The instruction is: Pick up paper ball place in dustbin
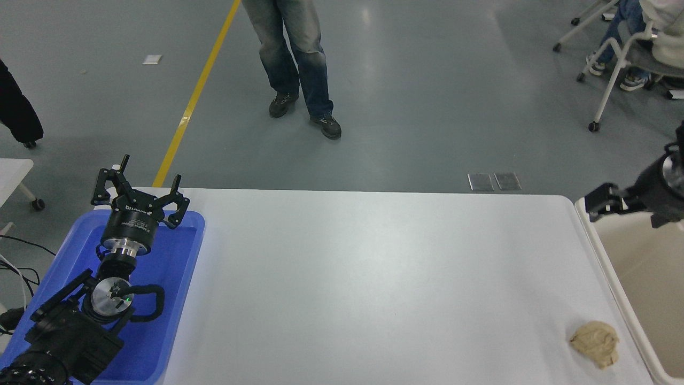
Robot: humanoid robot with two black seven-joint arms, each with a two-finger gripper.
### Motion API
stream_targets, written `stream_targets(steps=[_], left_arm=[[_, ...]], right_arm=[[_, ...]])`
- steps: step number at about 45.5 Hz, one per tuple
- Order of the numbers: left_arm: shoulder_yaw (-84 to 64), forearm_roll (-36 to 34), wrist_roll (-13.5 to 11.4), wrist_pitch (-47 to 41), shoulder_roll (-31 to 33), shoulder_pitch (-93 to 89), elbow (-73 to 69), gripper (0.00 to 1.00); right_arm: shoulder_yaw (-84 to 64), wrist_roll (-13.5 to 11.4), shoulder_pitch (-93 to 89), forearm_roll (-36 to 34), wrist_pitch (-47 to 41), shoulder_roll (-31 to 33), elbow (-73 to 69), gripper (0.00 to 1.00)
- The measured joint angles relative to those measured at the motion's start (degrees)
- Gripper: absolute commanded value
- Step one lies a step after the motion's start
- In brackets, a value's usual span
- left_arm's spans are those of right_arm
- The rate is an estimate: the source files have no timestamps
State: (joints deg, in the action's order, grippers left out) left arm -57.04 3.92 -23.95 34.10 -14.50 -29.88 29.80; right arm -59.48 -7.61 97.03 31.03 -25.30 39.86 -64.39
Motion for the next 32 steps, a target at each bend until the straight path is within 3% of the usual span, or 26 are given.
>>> stream_targets(steps=[32], left_arm=[[0.01,0.03,-0.01,0.00,0.00,0.00,0.00,1.00]], right_arm=[[15.83,0.22,-26.86,1.20,10.83,3.30,1.95,1.00]])
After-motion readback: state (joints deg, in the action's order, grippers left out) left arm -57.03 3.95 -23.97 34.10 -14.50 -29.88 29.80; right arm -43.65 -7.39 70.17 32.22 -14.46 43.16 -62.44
